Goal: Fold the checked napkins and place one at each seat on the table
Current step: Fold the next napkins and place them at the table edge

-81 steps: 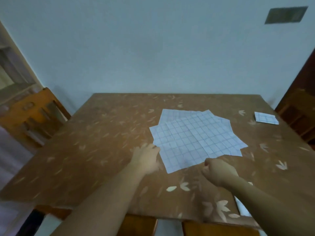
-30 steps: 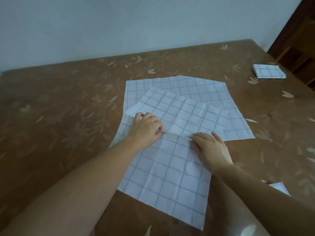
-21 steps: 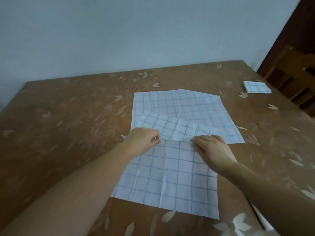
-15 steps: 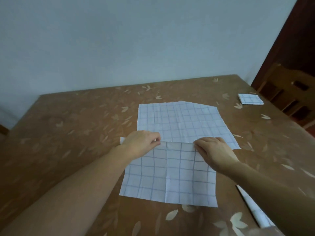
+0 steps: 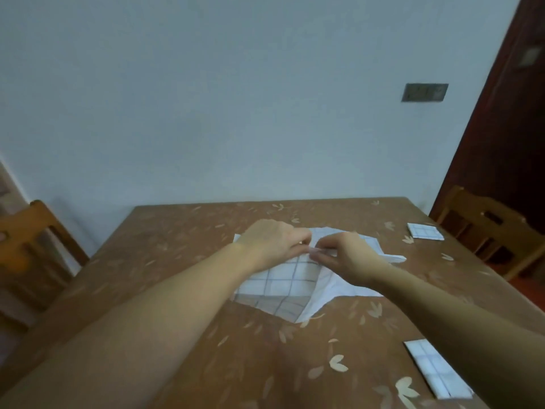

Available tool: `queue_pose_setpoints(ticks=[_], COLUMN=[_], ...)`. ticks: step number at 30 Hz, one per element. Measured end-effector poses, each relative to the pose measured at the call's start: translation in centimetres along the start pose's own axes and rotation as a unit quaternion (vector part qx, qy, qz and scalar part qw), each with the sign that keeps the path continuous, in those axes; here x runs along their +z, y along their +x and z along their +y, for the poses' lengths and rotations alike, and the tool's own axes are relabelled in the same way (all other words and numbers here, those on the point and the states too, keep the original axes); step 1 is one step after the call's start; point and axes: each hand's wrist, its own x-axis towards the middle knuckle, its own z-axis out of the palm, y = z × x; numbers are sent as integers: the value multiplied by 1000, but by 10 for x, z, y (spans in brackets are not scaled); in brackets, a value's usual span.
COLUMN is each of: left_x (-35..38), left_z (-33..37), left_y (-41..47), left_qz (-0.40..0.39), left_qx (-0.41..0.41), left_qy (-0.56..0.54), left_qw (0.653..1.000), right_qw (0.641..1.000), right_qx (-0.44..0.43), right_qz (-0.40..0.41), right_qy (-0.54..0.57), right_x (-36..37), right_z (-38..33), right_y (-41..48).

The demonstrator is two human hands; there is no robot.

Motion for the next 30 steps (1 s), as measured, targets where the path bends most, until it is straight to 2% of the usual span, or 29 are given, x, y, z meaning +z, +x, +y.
queue_pose_setpoints(ticks=[6, 10, 11, 13, 14, 16, 18, 21, 24, 25, 27, 28, 29, 30], left_x=[-56, -92, -99, -105, -104, -97, -83, -57, -37, -34, -35, -39, -39, -42], left_z=[-10, 9, 14, 26, 33, 56, 93, 166, 246, 271, 315, 333, 345, 355], left_y=[-50, -69, -74, -85, -91, -99, -104, -115, -130, -132, -132, -129, -126, -123], left_qz=[22, 39, 51, 129, 187, 288, 314, 211, 71, 43, -2, -6, 3, 21], left_qx=[-40, -74, -96, -172, -220, -303, -357, -434, -419, -406, -379, -369, -359, -349], left_qy=[38, 57, 38, -57, -137, -309, -449, -572, -672, -711, -799, -823, -835, -835], left_qw=[998, 995, 993, 975, 948, 854, 757, 664, 606, 573, 467, 433, 418, 426], right_qw=[997, 996, 996, 998, 998, 997, 992, 974, 950, 944, 934, 932, 930, 927], right_qx=[-45, -54, -55, -51, -45, -33, -24, -1, 27, 47, 86, 100, 110, 120], right_qz=[-7, 10, 15, 28, 37, 60, 95, 151, 197, 209, 218, 218, 215, 213], right_qy=[-59, -66, -61, -34, -12, 29, 75, 171, 241, 252, 269, 273, 278, 283], right_x=[-56, -84, -91, -105, -112, -126, -138, -150, -154, -153, -147, -144, -142, -141], right_z=[-29, -41, -44, -46, -45, -39, -27, 2, 27, 35, 53, 61, 68, 74], right_y=[-41, -65, -73, -94, -107, -134, -164, -212, -268, -287, -320, -336, -349, -360])
